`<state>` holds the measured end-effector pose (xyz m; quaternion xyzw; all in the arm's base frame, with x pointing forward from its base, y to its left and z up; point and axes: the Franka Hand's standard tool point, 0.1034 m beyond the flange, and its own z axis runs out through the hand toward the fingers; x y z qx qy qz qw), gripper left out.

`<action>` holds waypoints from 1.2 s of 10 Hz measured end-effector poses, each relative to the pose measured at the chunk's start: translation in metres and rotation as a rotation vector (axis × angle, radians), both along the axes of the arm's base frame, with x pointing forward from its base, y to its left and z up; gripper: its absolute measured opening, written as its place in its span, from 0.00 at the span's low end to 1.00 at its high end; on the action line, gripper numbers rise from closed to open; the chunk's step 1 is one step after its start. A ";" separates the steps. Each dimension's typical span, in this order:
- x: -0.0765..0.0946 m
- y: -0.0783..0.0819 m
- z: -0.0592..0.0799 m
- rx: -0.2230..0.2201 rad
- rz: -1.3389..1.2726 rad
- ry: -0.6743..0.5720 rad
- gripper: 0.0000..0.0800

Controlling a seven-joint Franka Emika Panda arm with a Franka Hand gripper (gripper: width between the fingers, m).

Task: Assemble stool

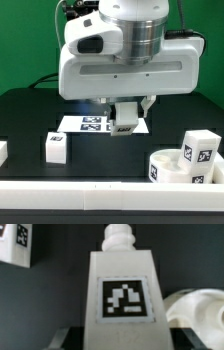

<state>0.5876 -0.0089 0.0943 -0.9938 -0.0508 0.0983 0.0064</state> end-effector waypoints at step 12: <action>-0.001 0.016 0.038 -0.022 0.006 -0.758 0.42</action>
Offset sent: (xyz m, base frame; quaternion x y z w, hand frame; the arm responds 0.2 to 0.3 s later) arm -0.0139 0.0256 0.0176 0.0073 0.1320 0.0545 0.9897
